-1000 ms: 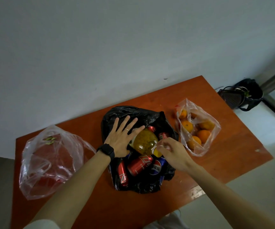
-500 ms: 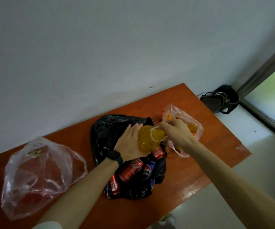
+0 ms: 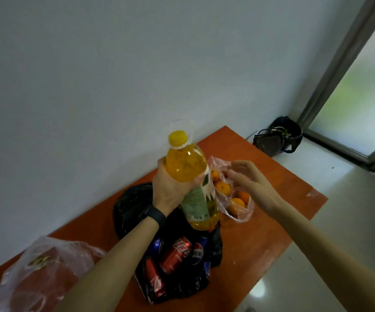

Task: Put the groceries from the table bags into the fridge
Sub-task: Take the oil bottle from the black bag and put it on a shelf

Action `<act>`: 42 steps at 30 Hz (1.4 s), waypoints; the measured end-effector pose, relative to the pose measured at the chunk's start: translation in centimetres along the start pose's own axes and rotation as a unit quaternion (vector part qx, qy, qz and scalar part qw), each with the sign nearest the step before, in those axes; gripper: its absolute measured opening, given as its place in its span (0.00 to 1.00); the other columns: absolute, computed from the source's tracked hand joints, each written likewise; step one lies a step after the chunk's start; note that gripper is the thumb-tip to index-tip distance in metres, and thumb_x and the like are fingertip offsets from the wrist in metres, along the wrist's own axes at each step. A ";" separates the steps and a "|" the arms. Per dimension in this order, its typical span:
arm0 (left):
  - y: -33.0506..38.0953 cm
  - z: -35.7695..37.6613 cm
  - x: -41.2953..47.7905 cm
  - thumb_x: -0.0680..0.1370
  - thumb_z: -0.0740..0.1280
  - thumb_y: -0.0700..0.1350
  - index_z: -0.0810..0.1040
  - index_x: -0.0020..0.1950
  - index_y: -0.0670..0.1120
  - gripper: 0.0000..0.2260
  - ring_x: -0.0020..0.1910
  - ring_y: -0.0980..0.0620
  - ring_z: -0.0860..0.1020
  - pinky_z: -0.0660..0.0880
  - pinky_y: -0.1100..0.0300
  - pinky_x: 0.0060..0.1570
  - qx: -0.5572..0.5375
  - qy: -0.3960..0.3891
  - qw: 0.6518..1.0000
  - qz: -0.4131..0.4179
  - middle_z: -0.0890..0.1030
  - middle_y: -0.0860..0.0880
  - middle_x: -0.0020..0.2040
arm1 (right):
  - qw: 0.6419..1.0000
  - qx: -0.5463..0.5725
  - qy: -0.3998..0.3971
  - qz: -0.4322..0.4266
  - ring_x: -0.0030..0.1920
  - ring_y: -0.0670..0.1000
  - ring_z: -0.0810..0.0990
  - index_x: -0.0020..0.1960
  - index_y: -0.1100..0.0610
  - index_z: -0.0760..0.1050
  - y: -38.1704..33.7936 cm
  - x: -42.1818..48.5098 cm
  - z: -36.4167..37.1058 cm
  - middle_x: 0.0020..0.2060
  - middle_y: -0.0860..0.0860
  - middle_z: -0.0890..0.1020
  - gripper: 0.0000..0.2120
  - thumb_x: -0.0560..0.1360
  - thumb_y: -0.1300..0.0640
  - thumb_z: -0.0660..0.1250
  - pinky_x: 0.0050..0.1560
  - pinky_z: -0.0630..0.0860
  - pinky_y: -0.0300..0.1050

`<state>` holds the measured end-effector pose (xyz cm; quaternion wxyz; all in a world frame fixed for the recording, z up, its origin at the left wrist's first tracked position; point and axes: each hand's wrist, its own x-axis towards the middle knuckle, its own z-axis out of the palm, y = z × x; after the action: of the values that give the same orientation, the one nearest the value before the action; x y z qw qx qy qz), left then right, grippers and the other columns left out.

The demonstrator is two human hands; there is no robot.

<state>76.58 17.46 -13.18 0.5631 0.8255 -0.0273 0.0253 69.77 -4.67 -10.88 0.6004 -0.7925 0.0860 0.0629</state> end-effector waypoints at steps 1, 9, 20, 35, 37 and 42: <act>1.0 0.3 0.4 0.54 0.79 0.66 0.69 0.62 0.53 0.42 0.49 0.61 0.78 0.75 0.69 0.42 -0.030 0.012 0.999 -0.001 0.78 0.60 0.52 | 1.000 -0.008 -0.008 -0.014 0.64 0.42 0.76 0.73 0.42 0.63 1.0 -0.9 -0.3 0.70 0.42 0.71 0.37 0.69 0.31 0.70 0.66 0.75 0.50; 9.8 7.1 1.2 0.58 0.77 0.70 0.76 0.61 0.49 0.39 0.53 0.51 0.82 0.80 0.46 0.54 -0.198 -0.065 0.977 0.041 0.83 0.50 0.55 | 0.971 -0.139 0.162 -0.109 0.68 0.44 0.73 0.79 0.40 0.48 1.6 -4.8 -2.7 0.70 0.42 0.71 0.61 0.57 0.30 0.79 0.65 0.76 0.53; 28.0 23.0 -9.3 0.67 0.75 0.57 0.76 0.59 0.55 0.23 0.53 0.42 0.83 0.81 0.41 0.50 -0.351 -0.281 0.880 0.152 0.81 0.43 0.56 | 0.895 -0.122 0.387 -0.184 0.58 0.39 0.79 0.74 0.46 0.61 0.6 -18.9 -19.5 0.57 0.32 0.74 0.48 0.62 0.43 0.83 0.50 0.81 0.35; 50.7 47.0 -33.7 0.65 0.74 0.62 0.78 0.55 0.61 0.20 0.51 0.47 0.84 0.83 0.47 0.47 -0.399 -0.457 0.745 0.279 0.84 0.51 0.51 | 0.767 -0.210 0.584 -0.166 0.57 0.44 0.80 0.74 0.48 0.62 4.1 -46.7 -46.0 0.57 0.41 0.77 0.48 0.62 0.38 0.81 0.48 0.83 0.41; 53.1 49.7 -36.1 0.67 0.74 0.59 0.80 0.50 0.65 0.13 0.50 0.46 0.84 0.83 0.47 0.47 -0.407 -0.477 0.720 0.298 0.84 0.51 0.49 | 0.752 -0.215 0.603 -0.159 0.56 0.43 0.80 0.74 0.47 0.62 4.6 -49.4 -48.8 0.57 0.41 0.78 0.48 0.62 0.38 0.81 0.49 0.83 0.42; 58.1 57.0 -40.6 0.69 0.75 0.57 0.76 0.60 0.47 0.25 0.52 0.42 0.83 0.82 0.41 0.50 -0.423 -0.516 0.674 0.318 0.82 0.41 0.54 | 0.721 -0.232 0.641 -0.124 0.56 0.39 0.78 0.76 0.44 0.59 6.0 -54.7 -56.0 0.57 0.38 0.77 0.51 0.60 0.37 0.82 0.52 0.81 0.39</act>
<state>32.41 -56.12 17.01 0.7067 0.3223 -0.5818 -0.2411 14.90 -56.86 9.76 0.2019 -0.7620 0.3336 -0.5170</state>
